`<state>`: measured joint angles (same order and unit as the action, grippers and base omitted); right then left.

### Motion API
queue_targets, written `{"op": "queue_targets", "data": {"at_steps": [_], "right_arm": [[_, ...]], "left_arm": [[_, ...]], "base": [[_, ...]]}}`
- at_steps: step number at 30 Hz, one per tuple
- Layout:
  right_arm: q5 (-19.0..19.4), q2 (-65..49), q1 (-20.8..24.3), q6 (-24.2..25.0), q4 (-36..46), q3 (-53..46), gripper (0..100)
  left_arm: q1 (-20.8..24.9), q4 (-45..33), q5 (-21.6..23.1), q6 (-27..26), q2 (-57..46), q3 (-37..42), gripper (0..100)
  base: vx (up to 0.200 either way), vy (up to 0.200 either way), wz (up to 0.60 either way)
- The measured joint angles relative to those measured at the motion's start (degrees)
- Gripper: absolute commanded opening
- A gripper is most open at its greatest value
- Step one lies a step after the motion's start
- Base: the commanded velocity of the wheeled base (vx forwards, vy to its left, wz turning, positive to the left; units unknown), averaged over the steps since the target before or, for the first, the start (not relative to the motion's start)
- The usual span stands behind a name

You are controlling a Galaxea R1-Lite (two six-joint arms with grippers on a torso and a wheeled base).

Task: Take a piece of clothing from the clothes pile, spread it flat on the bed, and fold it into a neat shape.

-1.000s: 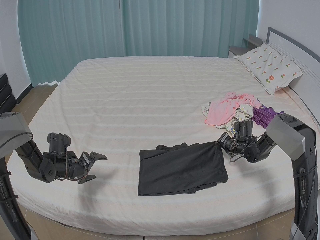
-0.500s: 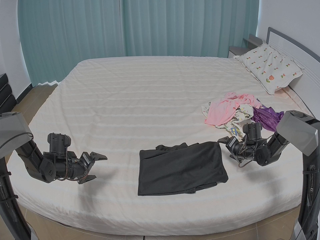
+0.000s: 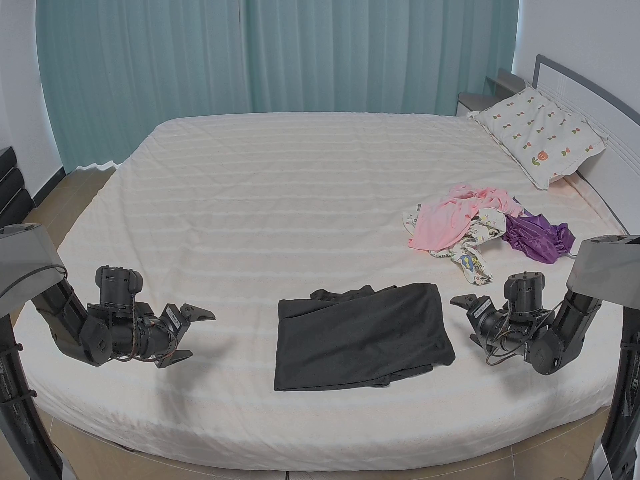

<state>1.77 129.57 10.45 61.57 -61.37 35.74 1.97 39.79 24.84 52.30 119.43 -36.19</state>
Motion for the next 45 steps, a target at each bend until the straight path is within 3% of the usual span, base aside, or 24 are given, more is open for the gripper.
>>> {"op": "queue_targets", "data": {"at_steps": [8, 14, 18, 26, 45], "right_arm": [[0.04, 0.52, 0.41, 0.69, -0.57, -2.18, 100], [0.23, 1.40, 0.63, 0.50, -1.55, -2.40, 100], [0.23, 2.07, 1.10, 0.37, -2.97, -2.89, 100], [0.23, 3.19, 1.60, 0.23, -5.41, -3.96, 100], [0.15, 3.95, 1.93, 0.20, -5.67, -4.38, 100]], "left_arm": [[3.12, -0.05, -2.90, 0.37, -0.30, -0.05, 100], [8.30, -0.13, -11.14, 0.17, -0.02, -2.39, 100], [10.92, -0.07, -13.52, -2.95, 1.38, -4.86, 100], [11.23, 0.04, -14.15, -14.34, 6.17, -8.16, 100], [11.45, 0.02, -12.23, -16.86, 11.63, -11.24, 100]], "base": [[0.000, -0.200, 0.00], [0.000, -0.033, 0.00], [0.000, 0.000, 0.00], [0.000, 0.000, 0.00], [0.000, 0.000, 0.00]]}}
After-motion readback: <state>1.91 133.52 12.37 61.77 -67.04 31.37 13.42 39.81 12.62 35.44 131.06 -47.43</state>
